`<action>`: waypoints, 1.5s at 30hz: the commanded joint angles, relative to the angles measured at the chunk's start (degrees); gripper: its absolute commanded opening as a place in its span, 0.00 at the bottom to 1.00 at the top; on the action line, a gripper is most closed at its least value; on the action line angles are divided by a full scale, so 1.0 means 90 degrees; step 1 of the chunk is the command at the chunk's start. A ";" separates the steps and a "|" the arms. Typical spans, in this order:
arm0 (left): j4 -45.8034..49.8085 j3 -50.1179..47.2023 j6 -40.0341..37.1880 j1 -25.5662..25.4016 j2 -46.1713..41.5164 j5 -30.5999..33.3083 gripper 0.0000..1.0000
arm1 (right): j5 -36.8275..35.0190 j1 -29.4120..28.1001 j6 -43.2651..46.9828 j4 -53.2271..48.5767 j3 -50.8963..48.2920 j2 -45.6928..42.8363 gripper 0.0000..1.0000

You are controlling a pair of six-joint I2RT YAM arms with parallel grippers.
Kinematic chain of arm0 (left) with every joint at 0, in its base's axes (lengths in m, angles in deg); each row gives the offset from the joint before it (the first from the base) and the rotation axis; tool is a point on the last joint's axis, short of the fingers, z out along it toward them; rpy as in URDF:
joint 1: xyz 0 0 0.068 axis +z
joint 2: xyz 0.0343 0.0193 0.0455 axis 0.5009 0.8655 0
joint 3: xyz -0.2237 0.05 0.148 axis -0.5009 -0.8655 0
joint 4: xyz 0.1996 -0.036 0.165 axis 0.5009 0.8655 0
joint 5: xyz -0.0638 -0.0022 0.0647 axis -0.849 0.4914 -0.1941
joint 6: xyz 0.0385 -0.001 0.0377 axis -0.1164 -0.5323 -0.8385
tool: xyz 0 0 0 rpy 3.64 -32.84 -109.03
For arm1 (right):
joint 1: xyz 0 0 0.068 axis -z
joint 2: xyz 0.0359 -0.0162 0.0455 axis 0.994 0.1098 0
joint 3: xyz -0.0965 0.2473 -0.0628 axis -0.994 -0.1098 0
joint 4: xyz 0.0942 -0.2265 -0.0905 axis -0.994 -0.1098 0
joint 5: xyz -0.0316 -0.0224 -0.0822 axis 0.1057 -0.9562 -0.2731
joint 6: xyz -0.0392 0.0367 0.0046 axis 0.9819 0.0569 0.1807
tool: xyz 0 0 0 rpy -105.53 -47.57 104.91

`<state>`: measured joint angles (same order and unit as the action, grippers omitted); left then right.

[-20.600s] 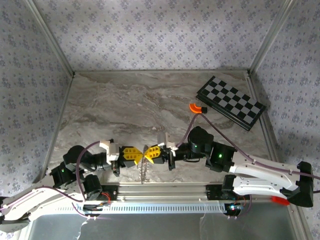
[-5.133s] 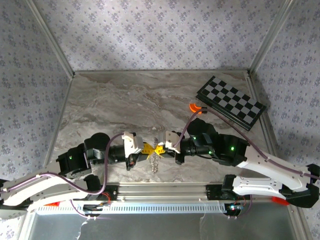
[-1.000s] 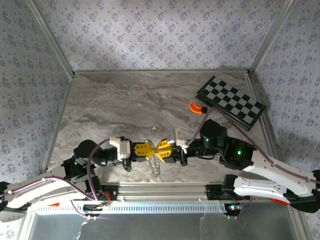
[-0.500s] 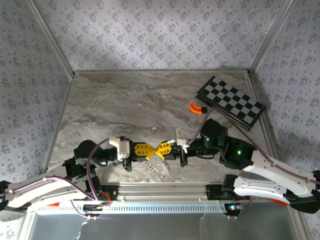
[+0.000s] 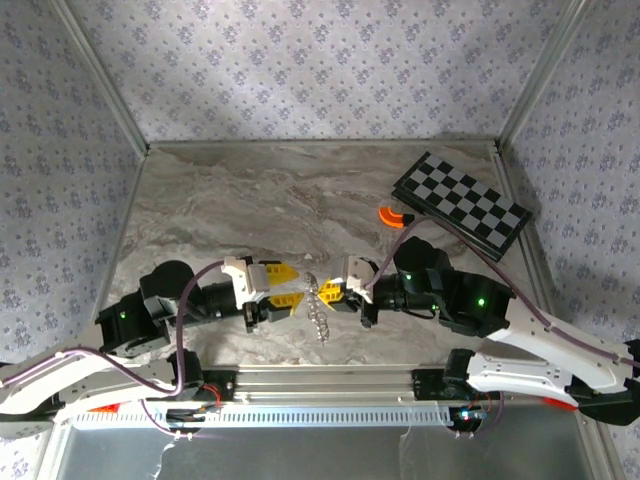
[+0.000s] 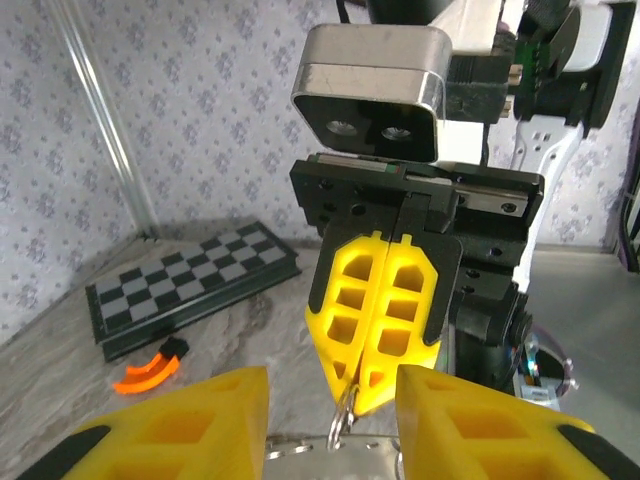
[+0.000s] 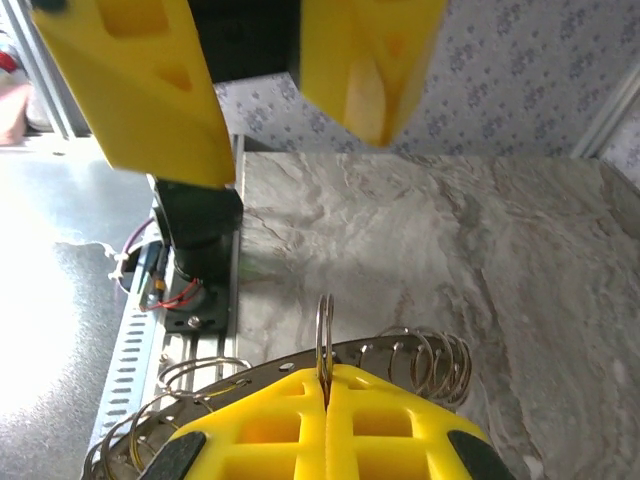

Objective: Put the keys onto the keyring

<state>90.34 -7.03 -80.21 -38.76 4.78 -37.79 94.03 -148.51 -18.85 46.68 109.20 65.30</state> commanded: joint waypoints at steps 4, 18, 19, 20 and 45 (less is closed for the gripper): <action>0.1475 0.0598 -0.0375 -0.0054 0.0526 0.0137 0.36 | -0.0637 -0.0216 0.0356 -0.0473 0.0539 0.0225 0.00; 0.1268 0.0536 -0.0490 -0.0054 0.0862 0.0068 0.25 | -0.0915 -0.0518 0.0562 -0.0852 0.0777 0.0556 0.00; 0.1281 0.0535 -0.0479 -0.0062 0.0851 0.0079 0.24 | -0.0945 -0.0530 0.0587 -0.0900 0.0796 0.0572 0.00; 0.1303 0.0536 -0.0479 -0.0064 0.0848 0.0082 0.24 | -0.0971 -0.0540 0.0599 -0.0938 0.0800 0.0588 0.00; 0.0792 0.0176 -0.0451 -0.0078 0.0660 -0.0023 0.00 | -0.0879 -0.0625 0.0498 -0.0872 0.0719 0.0579 0.00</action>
<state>101.73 -4.67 -84.76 -39.35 11.62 -37.66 84.96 -153.69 -14.02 37.39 114.40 71.09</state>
